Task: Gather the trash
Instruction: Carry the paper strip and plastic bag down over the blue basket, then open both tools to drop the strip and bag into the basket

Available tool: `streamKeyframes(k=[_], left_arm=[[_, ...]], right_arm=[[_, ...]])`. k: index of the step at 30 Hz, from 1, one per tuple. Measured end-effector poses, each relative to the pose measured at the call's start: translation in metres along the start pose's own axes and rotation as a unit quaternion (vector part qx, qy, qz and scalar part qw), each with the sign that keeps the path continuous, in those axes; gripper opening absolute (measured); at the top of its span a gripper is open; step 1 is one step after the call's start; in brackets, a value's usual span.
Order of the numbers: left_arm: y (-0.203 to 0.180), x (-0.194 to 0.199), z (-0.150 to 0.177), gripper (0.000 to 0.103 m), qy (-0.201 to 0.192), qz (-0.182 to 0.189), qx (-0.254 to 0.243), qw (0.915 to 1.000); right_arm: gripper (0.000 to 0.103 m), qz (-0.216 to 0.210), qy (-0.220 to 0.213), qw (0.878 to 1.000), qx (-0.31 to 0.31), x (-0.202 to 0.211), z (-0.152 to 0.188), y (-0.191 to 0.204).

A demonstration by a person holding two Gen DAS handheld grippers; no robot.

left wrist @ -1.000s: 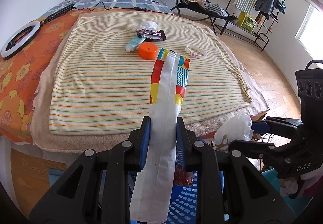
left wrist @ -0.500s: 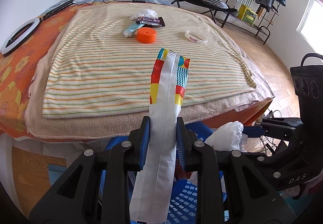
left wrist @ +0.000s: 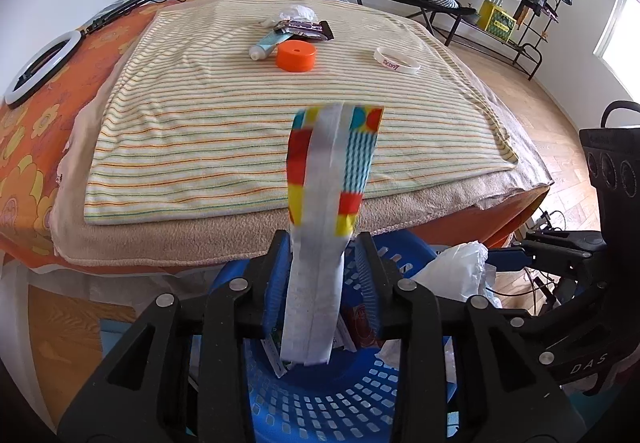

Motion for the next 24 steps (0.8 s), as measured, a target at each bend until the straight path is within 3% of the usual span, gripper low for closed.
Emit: streamKeyframes(k=[5, 24], left_arm=[[0.0013, 0.0014, -0.0009, 0.039, -0.002, -0.004, 0.001, 1.0], [0.0065, -0.0009, -0.0005, 0.039, 0.002, -0.012, 0.007, 0.9999]], right_arm=[[0.078, 0.003, 0.005, 1.0, 0.0, -0.0034, -0.0007, -0.0002], [0.085, 0.024, 0.003, 1.0, -0.007, 0.0011, 0.0002, -0.0068]])
Point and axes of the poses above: each gripper's, at about its wrist camera, not at the fingertips, and x roughly against the way its jaws point, y to its left, z to its underside, the point moved 4 cm from there along -x, roughly the way its jaws point, and after that the axes turned 8 degrees about x, right-handed, at the moved point
